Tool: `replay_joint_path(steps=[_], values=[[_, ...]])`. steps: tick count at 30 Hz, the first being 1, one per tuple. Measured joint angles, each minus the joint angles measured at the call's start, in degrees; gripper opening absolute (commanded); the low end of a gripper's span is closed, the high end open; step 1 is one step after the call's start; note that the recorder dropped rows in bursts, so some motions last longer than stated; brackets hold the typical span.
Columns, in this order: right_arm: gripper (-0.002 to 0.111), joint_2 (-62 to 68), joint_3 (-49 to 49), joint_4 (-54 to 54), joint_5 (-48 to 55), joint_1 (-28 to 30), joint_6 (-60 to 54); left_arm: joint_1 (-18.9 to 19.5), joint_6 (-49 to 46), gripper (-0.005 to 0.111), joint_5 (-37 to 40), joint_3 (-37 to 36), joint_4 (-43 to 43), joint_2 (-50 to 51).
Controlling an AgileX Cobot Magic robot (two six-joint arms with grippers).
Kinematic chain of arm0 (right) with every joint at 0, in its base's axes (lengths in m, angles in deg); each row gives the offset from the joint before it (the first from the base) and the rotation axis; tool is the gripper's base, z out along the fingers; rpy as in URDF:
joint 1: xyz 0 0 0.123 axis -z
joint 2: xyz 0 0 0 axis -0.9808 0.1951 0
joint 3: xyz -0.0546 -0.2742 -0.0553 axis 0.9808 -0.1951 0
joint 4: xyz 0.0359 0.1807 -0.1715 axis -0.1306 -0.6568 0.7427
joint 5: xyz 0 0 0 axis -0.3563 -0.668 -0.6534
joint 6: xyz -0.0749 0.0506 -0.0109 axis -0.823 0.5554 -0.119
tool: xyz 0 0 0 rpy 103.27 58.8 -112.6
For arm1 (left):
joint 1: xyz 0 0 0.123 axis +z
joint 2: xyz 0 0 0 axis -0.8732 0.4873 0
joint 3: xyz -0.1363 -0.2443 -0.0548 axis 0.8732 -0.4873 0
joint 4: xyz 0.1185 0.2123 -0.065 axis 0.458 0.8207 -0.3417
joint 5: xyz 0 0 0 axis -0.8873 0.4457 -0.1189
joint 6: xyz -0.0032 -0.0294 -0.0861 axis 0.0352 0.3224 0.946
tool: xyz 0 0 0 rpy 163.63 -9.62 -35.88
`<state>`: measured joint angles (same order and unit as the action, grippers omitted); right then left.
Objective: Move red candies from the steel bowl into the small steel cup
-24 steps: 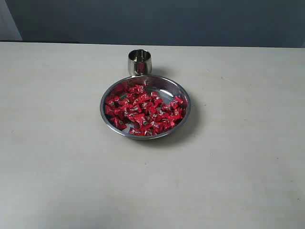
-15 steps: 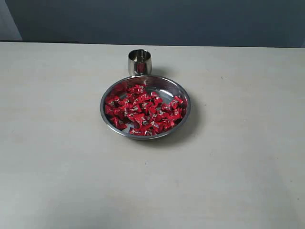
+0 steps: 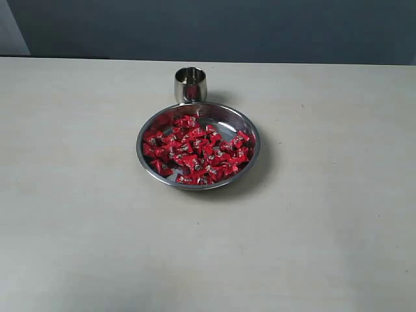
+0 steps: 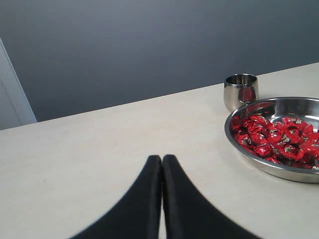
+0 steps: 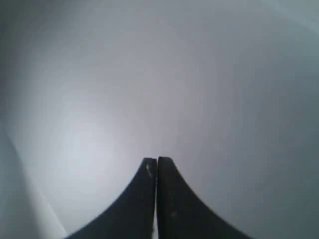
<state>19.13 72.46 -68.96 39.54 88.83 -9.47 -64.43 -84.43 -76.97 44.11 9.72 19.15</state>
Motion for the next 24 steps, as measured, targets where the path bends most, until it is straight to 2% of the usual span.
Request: replay_joint_path(steps=[4,8,11,17,21,24], values=[[0.002,0.0,0.0,18.3,2.1,0.0,11.0,0.0,0.0,0.002,0.0,0.0,0.0,0.0],[0.002,0.2,1.1,27.0,3.7,0.0,15.0,0.0,0.0,0.002,0.0,0.0,0.0,0.0],[-0.001,4.8,6.3,35.4,5.9,0.0,16.0,0.0,0.0,0.002,0.0,0.0,0.0,0.0],[-0.001,28.1,27.0,62.2,6.0,0.0,23.9,0.0,0.0,0.002,0.0,0.0,0.0,0.0],[-0.001,48.7,45.8,82.1,-0.5,0.0,36.1,0.0,0.0,0.002,0.0,0.0,0.0,0.0],[-0.001,63.7,58.5,88.1,-5.7,-1.6,44.4,0.0,0.0,0.002,0.0,0.0,0.0,0.0]])
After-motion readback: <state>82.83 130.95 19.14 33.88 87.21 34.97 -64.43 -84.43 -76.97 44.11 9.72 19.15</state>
